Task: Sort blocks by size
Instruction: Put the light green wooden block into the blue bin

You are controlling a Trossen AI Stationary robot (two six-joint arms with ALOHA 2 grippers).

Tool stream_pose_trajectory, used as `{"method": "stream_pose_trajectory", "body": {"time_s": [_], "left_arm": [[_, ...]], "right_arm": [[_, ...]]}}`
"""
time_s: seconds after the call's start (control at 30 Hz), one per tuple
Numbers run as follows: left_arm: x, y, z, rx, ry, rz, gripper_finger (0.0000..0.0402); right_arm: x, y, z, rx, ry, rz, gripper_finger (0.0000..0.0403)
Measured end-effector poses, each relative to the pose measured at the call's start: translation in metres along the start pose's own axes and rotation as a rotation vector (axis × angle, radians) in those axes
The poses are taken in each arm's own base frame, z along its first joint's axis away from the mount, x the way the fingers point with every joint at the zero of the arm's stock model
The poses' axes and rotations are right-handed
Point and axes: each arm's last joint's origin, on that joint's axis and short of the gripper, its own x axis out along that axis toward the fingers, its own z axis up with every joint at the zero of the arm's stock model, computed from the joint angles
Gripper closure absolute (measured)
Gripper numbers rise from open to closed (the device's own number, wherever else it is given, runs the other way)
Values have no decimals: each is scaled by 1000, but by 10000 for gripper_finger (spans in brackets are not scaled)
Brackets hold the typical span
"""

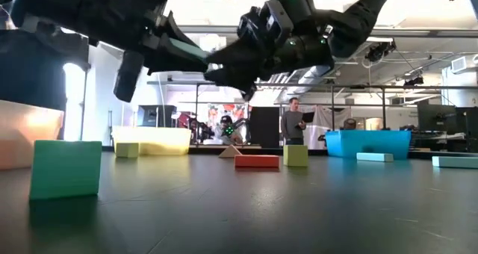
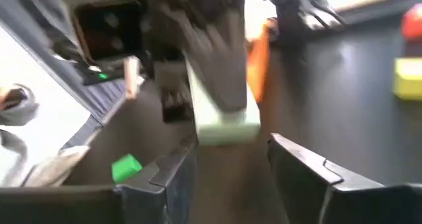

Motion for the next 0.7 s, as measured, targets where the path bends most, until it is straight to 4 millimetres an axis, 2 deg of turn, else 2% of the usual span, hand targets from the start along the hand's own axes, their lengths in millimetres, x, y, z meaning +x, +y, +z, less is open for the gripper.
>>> {"method": "stream_pose_trajectory", "body": {"time_s": [0.17,0.33,0.43,0.53,0.7], "left_arm": [[-4,10,-10,-38,163,88,372],[-1,52,-34,-299,280,214,372],[3,84,-60,-505,345,292,372],[7,113,-92,-735,396,254,372],[17,138,-152,-1039,530,131,370]], "right_arm": [[-23,-10,7,79,97,-162,215],[-34,-7,10,75,140,-338,214],[-30,-1,7,54,153,-346,214],[-24,7,3,39,169,-350,214],[-16,23,-2,-35,190,-356,213]]}}
